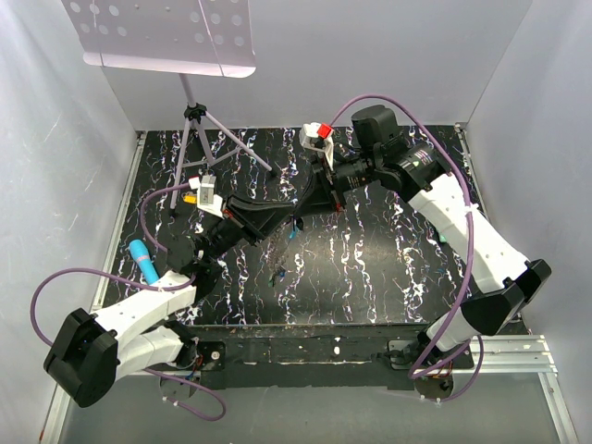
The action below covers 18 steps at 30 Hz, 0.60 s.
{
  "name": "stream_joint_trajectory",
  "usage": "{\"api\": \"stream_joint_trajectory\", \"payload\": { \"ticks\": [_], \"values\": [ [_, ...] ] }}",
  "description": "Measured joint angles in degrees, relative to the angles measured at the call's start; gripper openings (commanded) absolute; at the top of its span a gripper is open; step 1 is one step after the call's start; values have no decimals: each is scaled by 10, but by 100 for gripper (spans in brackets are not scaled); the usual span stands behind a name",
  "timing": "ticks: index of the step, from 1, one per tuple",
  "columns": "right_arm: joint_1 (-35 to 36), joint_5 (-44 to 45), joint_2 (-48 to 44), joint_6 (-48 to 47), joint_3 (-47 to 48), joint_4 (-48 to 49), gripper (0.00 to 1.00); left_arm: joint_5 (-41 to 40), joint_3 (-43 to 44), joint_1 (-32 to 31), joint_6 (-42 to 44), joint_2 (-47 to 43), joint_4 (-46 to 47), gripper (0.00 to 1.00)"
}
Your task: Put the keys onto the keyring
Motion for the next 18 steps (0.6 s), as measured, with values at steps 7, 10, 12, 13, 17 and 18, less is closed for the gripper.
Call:
{"api": "stream_joint_trajectory", "payload": {
  "ticks": [7, 10, 12, 13, 17, 18],
  "values": [
    [0, 11, 0, 5, 0, -1, 1, 6, 0, 0, 3, -2, -4, 9],
    [2, 20, 0, -14, 0, -13, 1, 12, 0, 0, 16, -17, -35, 51],
    [4, 38, 0, -49, 2, -41, 1, 21, 3, 0, 35, -41, -84, 71],
    [4, 48, 0, -73, 5, -63, 1, 30, 9, 0, 47, -58, -125, 79],
    [5, 88, 23, -191, 64, -198, 1, 76, 80, 5, 140, -126, -338, 94],
    [5, 100, 33, -224, 84, -226, 1, 88, 108, 6, 172, -136, -398, 94]
  ]
}}
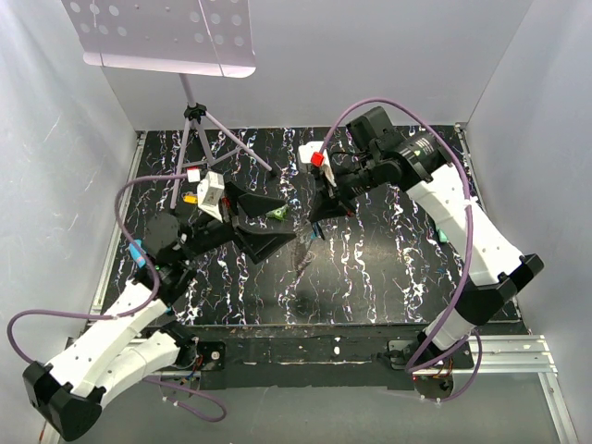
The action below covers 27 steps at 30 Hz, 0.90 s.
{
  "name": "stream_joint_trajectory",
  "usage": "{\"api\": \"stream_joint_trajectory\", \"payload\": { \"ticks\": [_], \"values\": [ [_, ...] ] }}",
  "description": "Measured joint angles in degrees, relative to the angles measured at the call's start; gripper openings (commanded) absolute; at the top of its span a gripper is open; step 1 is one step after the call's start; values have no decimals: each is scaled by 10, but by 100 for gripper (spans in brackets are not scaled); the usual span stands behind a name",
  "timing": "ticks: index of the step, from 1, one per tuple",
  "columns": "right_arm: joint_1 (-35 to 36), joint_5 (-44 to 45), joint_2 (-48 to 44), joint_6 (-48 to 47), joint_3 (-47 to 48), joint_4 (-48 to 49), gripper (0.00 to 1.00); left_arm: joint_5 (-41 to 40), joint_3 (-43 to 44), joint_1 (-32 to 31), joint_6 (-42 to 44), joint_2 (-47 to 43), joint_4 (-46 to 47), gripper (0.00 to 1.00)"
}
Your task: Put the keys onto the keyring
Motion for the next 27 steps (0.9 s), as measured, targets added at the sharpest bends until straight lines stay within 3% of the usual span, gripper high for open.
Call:
{"api": "stream_joint_trajectory", "payload": {
  "ticks": [5, 12, 16, 21, 27],
  "values": [
    [4, 65, 23, -139, 39, -66, 1, 48, 115, 1, 176, -3, -254, 90],
    [19, 127, 25, -220, 36, -100, 1, 71, 121, 1, 357, 28, -386, 72],
    [25, 135, 32, -235, 36, -102, 1, 73, 117, 0, 410, 40, -366, 57],
    [27, 137, 50, -241, 36, -104, 1, 76, 86, -5, 413, 52, -262, 43],
    [27, 137, 56, -242, 36, -104, 1, 81, 75, -17, 389, 101, -184, 41]
  ]
}}
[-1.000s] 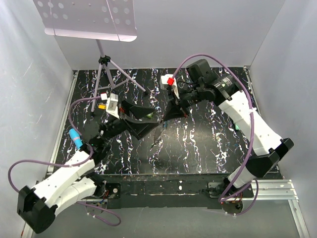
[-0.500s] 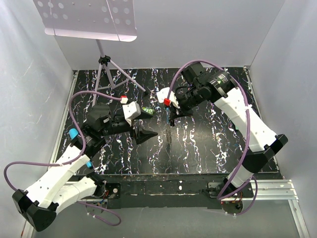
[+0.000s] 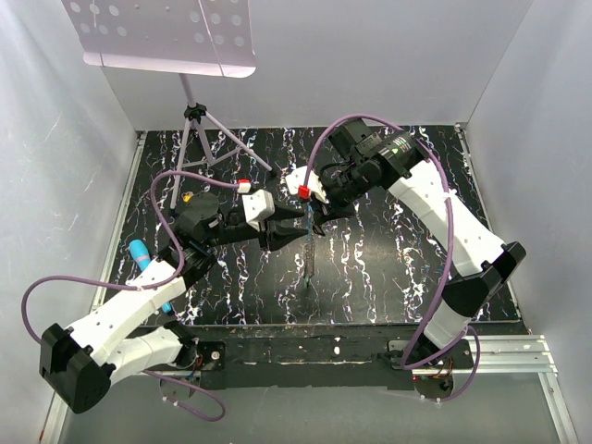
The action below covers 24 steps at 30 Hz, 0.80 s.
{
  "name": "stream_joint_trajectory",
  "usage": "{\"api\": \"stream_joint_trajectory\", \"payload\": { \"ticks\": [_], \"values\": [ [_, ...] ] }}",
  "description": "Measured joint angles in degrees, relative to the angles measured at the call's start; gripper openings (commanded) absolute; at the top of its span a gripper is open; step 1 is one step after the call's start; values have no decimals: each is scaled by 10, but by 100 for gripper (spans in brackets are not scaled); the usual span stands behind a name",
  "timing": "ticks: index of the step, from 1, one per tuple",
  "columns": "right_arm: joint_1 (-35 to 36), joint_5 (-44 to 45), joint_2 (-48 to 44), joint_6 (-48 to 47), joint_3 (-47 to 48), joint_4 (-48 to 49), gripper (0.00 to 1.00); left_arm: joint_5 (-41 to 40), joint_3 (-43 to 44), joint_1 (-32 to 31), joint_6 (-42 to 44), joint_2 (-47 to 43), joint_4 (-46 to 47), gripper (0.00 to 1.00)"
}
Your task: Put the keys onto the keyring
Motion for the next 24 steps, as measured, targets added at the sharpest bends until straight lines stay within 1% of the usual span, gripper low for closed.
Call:
{"api": "stream_joint_trajectory", "payload": {
  "ticks": [5, 7, 13, 16, 18, 21, 22, 23, 24],
  "values": [
    [0, -4, 0, 0, 0, -1, 1, 0, -14, -10, -8, 14, 34, 34],
    [0, -7, 0, 0, 0, -1, 1, -2, -14, -12, -8, 19, 42, 34],
    [0, -12, 0, 0, 0, -1, 1, -13, -14, -18, -2, 29, 49, 30],
    [0, -14, 0, 0, 0, -1, 1, -16, -14, -20, 2, 35, 49, 27],
    [0, -16, 0, 0, 0, -1, 1, -19, -14, -22, 6, 39, 48, 20],
    [0, -18, 0, 0, 0, -2, 1, -21, -14, -23, 11, 41, 43, 14],
    [0, -18, 0, 0, 0, -2, 1, -22, -14, -23, 13, 41, 42, 10],
    [0, -19, 0, 0, 0, -2, 1, -22, -14, -23, 15, 41, 41, 4],
    [0, -21, 0, 0, 0, -3, 1, -24, -14, -23, 16, 41, 40, 0]
  ]
}}
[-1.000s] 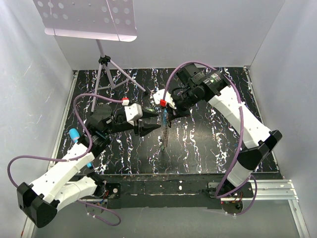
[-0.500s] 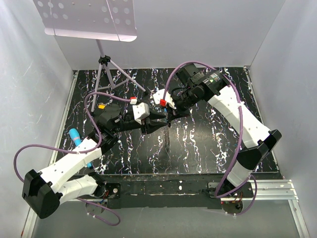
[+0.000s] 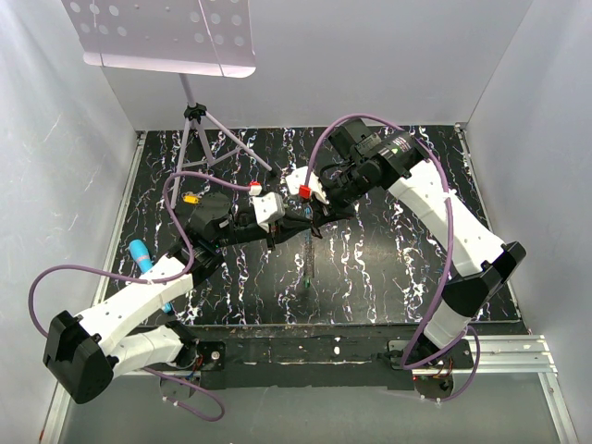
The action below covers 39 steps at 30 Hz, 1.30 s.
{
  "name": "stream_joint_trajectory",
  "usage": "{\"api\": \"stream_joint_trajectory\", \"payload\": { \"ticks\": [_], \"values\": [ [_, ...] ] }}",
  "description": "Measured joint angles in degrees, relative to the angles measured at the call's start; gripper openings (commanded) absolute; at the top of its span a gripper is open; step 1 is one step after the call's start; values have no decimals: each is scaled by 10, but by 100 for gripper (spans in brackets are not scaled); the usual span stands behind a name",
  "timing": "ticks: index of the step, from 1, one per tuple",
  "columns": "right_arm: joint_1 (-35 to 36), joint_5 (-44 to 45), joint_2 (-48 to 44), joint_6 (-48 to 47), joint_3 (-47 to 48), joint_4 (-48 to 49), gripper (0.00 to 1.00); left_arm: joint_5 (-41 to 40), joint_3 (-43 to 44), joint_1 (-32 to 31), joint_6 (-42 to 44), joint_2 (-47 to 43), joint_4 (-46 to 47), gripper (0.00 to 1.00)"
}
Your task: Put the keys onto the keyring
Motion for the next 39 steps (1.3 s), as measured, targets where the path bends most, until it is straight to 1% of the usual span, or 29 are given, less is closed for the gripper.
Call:
{"api": "stream_joint_trajectory", "payload": {
  "ticks": [6, 7, 8, 9, 10, 11, 13, 16, 20, 21, 24, 26, 28, 33, 39],
  "values": [
    [0, -4, 0, 0, 0, -2, 1, -2, 1, 0, 7, 0, -3, 0],
    [0, -4, 0, 0, 0, -2, 9, -3, 1, 0, 8, 0, -4, 0],
    [0, -5, 0, 0, 0, -2, 21, -4, 1, 0, 8, 0, -4, 0],
    [0, -5, 0, 1, 0, -2, 35, -7, 1, 0, 6, -1, -3, 0],
    [0, -8, 0, 5, 0, -2, 44, -10, 0, 0, 3, -3, -1, 0],
    [0, -14, 0, 11, 3, -2, 50, -16, -6, 0, -3, -6, 7, 0],
    [-3, -27, 0, 25, 16, -1, 54, -27, -30, 0, -26, -20, 32, 0],
    [-17, -59, 0, 45, 51, 0, 55, -41, -74, 0, -86, -41, 97, 0],
    [-72, -126, -8, 82, 91, 3, 55, -71, -128, 0, -204, -50, 245, 0],
    [-86, -144, -14, 94, 91, 5, 55, -85, -143, 0, -241, -49, 299, 0],
    [-118, -191, -37, 138, 80, 8, 55, -118, -161, 0, -318, -37, 414, 0],
    [-124, -228, -65, 179, 47, 13, 54, -141, -161, 0, -362, -23, 483, 0],
    [-124, -253, -84, 215, 23, 23, 54, -159, -160, 0, -397, -14, 532, 0],
    [-125, -301, -101, 316, -13, 92, 52, -174, -141, 0, -448, 10, 578, 0],
    [-125, -315, -100, 404, -22, 184, 49, -178, -133, 0, -473, 17, 594, 0]
  ]
}}
